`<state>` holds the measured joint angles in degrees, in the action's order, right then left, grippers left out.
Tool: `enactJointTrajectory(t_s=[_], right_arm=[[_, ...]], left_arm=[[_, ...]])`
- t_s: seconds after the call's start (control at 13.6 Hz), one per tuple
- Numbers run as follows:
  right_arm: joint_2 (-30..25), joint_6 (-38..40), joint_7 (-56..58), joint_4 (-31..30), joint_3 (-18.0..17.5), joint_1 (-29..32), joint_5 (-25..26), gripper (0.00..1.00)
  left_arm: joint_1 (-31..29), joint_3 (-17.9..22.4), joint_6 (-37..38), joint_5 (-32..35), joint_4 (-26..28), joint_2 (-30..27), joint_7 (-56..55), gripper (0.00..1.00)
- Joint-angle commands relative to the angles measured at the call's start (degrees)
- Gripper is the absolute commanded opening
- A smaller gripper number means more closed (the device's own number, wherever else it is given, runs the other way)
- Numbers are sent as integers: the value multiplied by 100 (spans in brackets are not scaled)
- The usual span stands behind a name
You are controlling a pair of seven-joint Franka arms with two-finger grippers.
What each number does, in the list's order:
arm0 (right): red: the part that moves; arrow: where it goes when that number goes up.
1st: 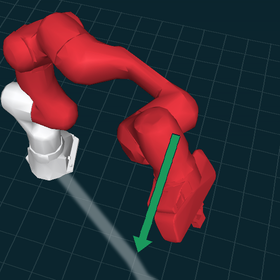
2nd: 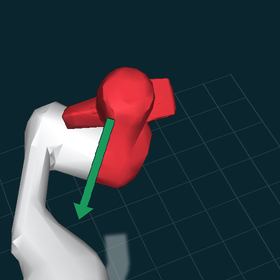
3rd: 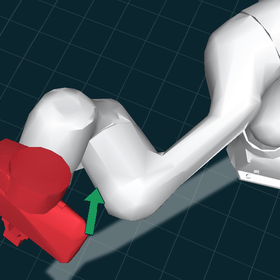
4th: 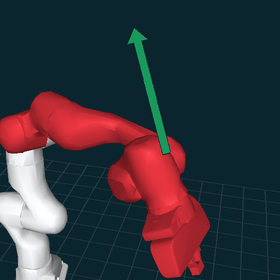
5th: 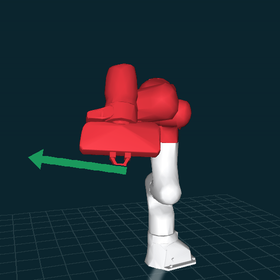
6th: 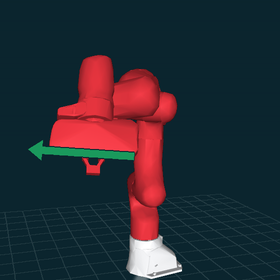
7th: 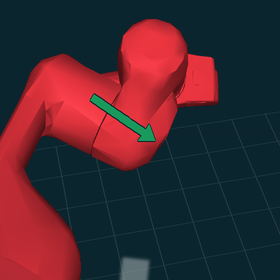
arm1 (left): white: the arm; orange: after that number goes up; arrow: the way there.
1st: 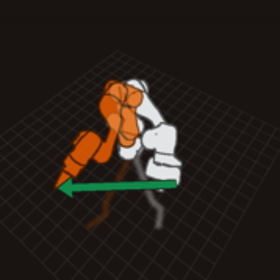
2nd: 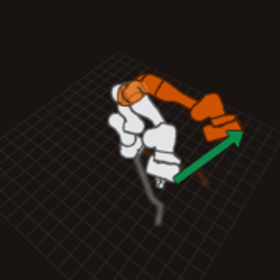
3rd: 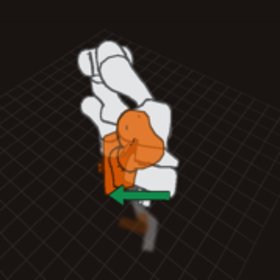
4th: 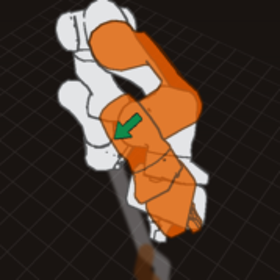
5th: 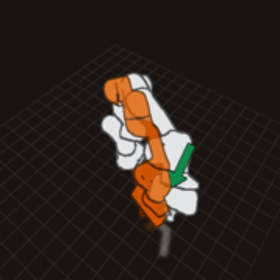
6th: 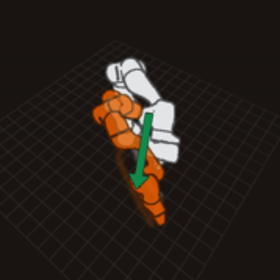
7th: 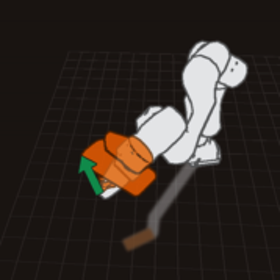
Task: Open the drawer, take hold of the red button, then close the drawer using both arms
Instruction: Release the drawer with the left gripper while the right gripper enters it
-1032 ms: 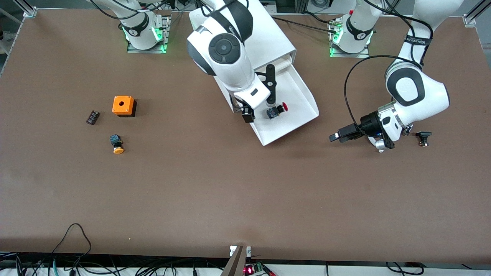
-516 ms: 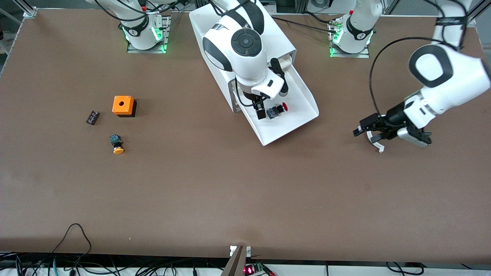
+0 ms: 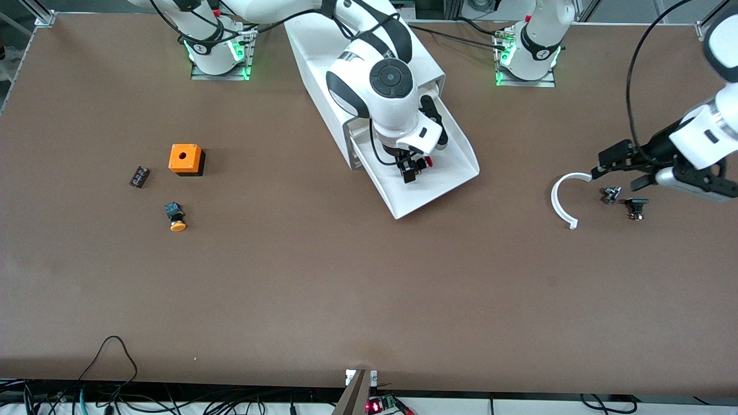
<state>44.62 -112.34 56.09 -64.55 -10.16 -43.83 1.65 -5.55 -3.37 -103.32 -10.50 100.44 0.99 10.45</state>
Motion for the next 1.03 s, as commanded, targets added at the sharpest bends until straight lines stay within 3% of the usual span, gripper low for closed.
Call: enactJointTrajectory(t_s=[0.0, 0.52, 0.74, 0.96], right_arm=[[258, -147, -27, 338, 84, -134, 72, 100], [451, -272, -107, 365, 172, -275, 72, 98], [451, -184, -89, 365, 163, -292, 72, 80], [460, -201, -115, 365, 163, -292, 64, 71]], left_arm=[[150, -59, 645, 766, -559, 41, -1024, 100], [274, -76, 1279, 1155, -859, 24, -2291, 100], [283, -67, 1306, 1155, -903, 24, -2452, 100], [283, -59, 1253, 1146, -912, 32, -2399, 100]])
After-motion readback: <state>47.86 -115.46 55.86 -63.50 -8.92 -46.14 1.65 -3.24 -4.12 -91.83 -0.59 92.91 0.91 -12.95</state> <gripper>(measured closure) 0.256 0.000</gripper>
